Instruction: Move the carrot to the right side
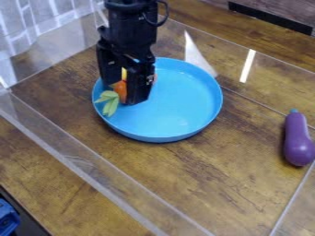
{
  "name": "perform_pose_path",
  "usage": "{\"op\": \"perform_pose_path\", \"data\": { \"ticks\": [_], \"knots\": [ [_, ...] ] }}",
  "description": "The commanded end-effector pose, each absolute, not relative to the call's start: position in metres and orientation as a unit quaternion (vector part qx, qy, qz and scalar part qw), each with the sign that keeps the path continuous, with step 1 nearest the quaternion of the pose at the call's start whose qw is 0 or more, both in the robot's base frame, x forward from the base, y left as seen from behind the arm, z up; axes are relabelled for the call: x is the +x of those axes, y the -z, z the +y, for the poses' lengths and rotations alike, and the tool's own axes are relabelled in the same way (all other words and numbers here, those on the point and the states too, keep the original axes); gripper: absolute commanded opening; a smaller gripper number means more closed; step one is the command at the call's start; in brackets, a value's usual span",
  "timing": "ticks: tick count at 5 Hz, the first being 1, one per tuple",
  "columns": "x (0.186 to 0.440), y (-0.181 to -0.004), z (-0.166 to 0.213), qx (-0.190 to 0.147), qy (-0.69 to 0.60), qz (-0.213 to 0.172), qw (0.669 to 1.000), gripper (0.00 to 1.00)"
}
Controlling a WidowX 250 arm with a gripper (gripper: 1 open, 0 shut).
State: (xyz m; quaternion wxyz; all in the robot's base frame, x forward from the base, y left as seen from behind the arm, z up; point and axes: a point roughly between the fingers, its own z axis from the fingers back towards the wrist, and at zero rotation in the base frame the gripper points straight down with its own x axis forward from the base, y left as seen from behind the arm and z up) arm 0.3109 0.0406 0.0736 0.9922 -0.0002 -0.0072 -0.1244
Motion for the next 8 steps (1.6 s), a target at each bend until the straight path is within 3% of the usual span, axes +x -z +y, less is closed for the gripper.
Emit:
{"op": "perform_pose_path", "data": {
  "ticks": [1, 8],
  "knots": [
    [0.317, -0.08, 0.049, 0.002, 0.131, -0.035, 0.991, 1.0],
    [0.333, -0.055, 0.067, -0.003, 0.141, -0.108, 0.984, 1.0]
  ]
}}
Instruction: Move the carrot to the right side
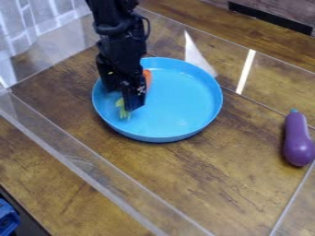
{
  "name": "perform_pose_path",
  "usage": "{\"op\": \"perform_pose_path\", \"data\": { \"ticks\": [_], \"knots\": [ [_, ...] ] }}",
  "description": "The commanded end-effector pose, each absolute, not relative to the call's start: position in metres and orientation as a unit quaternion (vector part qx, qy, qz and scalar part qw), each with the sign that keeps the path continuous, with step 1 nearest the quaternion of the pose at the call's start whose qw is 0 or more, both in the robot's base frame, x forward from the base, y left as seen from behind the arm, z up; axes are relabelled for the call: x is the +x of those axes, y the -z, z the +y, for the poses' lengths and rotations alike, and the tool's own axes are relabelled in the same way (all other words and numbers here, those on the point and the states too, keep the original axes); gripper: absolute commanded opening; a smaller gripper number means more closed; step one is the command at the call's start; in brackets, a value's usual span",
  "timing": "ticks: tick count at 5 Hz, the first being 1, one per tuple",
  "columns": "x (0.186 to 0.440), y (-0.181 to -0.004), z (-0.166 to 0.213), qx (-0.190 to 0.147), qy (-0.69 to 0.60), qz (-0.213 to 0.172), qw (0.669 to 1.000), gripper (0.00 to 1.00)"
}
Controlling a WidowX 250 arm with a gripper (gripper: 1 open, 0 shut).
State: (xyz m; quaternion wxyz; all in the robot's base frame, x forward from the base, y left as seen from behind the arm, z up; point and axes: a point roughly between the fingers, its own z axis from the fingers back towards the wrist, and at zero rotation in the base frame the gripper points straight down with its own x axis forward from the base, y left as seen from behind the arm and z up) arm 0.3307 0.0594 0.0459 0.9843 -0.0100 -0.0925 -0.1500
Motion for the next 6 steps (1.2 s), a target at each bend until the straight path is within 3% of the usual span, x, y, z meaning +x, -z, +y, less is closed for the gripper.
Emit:
{"op": "perform_pose_path", "data": {
  "ticks": [1, 2, 6],
  "knots": [
    [0.335, -0.052, 0.069, -0.003, 0.136, -0.112, 0.984, 1.0],
    [0.336, -0.05, 0.071, -0.002, 0.133, -0.116, 0.984, 1.0],
    [0.339, -0.083, 0.083, 0.018, 0.119, -0.156, 0.98, 1.0]
  ]
}}
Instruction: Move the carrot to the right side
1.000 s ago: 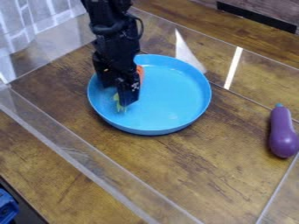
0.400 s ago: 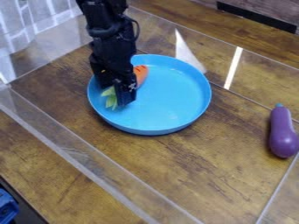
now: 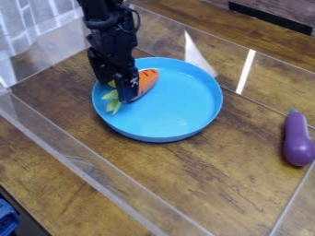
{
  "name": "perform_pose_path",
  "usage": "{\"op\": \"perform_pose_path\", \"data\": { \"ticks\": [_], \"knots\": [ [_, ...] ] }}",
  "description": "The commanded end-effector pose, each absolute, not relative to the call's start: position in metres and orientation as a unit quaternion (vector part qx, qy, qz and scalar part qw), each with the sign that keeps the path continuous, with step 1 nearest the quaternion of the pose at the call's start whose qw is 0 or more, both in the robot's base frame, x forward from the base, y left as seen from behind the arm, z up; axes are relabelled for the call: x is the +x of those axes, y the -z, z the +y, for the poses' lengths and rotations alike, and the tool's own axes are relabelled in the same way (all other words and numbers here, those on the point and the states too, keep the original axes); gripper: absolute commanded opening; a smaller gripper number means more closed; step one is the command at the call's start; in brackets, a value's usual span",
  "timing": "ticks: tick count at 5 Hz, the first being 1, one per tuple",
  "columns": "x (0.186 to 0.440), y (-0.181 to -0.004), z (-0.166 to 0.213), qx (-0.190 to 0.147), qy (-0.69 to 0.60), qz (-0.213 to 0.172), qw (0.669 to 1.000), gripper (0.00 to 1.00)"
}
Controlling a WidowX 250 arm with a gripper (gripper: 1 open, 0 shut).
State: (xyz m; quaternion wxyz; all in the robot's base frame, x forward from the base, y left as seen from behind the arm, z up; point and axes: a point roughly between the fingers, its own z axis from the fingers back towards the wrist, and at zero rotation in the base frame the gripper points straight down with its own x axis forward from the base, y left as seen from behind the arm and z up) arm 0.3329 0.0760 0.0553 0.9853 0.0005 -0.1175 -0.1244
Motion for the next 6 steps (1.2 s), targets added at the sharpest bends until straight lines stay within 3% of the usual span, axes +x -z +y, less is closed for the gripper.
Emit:
{"op": "perform_pose_path", "data": {
  "ticks": [1, 5, 6],
  "knots": [
    [0.341, -0.083, 0.085, 0.021, 0.121, -0.159, 0.98, 0.0],
    [0.341, -0.108, 0.095, 0.035, 0.122, -0.18, 0.976, 0.0],
    [0.341, -0.108, 0.095, 0.034, 0.124, -0.182, 0.975, 1.0]
  ]
}}
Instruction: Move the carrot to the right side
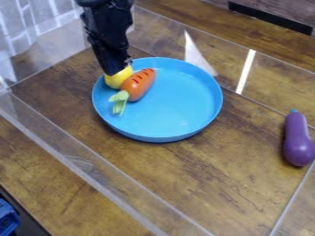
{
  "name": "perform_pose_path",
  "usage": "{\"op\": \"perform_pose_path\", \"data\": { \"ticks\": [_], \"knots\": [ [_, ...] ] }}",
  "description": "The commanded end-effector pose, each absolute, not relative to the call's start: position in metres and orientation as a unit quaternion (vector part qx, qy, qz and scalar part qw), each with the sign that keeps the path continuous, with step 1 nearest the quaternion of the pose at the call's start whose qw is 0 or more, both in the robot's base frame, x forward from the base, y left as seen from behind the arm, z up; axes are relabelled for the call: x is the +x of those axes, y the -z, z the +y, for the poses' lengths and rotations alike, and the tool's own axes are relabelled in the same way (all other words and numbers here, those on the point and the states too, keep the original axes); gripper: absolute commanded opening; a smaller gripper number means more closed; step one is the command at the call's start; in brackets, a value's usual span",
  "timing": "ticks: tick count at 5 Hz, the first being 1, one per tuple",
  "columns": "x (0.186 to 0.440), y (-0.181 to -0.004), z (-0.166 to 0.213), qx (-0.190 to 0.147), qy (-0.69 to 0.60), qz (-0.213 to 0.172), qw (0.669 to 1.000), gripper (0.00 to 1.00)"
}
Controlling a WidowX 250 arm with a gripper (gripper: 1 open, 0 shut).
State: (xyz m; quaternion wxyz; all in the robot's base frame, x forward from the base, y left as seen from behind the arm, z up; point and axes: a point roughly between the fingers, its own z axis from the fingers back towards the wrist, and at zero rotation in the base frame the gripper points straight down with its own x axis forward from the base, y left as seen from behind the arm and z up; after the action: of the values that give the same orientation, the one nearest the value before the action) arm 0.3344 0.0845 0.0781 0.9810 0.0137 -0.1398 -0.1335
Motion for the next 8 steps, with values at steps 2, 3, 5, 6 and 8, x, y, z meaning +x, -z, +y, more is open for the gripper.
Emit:
{"op": "perform_pose_path", "data": {
  "ticks": [2, 3, 5, 6, 8],
  "knots": [
    [0.3405, -0.1096, 0.096, 0.034, 0.127, -0.187, 0.973, 0.0],
    [0.3405, -0.1097, 0.0948, 0.035, 0.131, -0.19, 0.972, 1.0],
    [0.3405, -0.1109, 0.0933, 0.036, 0.138, -0.196, 0.97, 0.0],
    [0.3405, -0.1095, 0.0928, 0.036, 0.141, -0.196, 0.97, 0.0],
    [0.3387, -0.1107, 0.0905, 0.039, 0.151, -0.203, 0.967, 1.0]
  ]
}}
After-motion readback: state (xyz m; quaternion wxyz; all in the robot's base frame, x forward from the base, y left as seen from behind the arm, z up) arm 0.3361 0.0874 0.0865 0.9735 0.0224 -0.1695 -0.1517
